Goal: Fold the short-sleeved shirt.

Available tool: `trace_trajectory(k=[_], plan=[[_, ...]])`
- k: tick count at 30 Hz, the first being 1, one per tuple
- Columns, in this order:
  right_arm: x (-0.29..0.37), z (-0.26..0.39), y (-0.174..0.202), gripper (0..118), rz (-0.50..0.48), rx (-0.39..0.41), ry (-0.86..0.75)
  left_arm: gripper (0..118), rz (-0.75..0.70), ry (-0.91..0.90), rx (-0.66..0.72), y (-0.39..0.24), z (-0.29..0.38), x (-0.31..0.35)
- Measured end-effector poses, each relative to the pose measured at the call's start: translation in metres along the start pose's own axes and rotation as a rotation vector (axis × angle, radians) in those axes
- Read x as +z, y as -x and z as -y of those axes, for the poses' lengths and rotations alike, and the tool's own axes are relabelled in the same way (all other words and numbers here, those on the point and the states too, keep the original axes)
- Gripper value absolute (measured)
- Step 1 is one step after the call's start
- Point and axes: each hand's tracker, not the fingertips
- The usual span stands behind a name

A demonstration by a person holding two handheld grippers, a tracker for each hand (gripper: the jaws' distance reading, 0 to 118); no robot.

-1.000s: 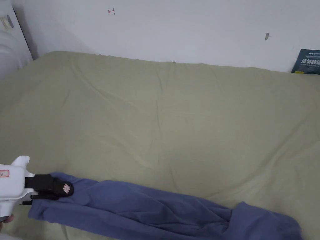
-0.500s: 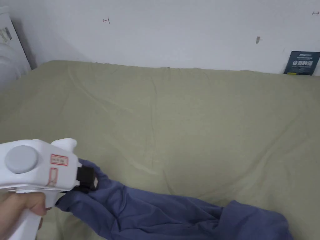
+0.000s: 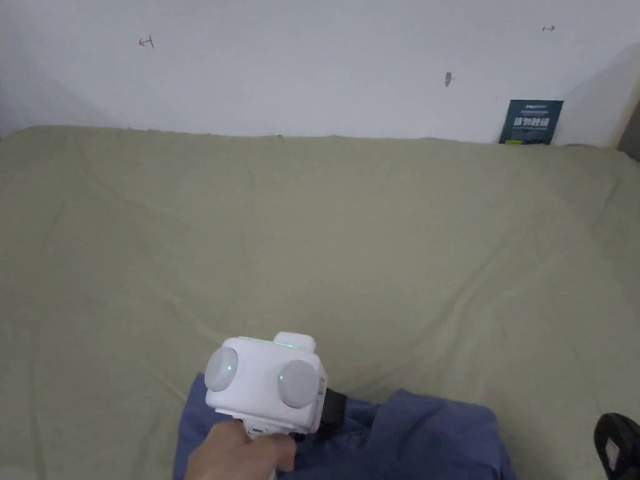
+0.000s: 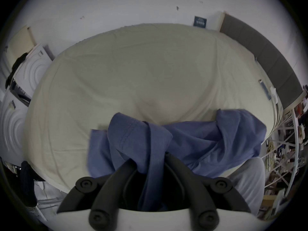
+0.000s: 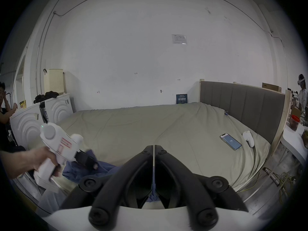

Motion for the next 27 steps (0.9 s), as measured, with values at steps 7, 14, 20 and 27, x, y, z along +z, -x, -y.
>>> trace_trajectory(k=[7, 14, 20, 27], plan=[[0.001, -0.001, -0.005, 4, 0.007, -0.014, 0.010, 110, 0.105, -0.050, 0.032, 0.011, 0.003, 0.035], [-0.007, -0.001, 0.008, 4, -0.029, 0.009, 0.019, 7, 0.226, -0.184, 0.089, 0.095, 0.017, 0.098], [-0.012, 0.004, 0.019, 4, -0.055, 0.004, 0.045, 0, 0.446, -0.101, 0.237, 0.120, 0.010, 0.048], [-0.012, 0.006, 0.020, 4, -0.047, 0.019, 0.077, 0, 0.733, 0.141, 0.381, 0.089, 0.024, -0.055]])
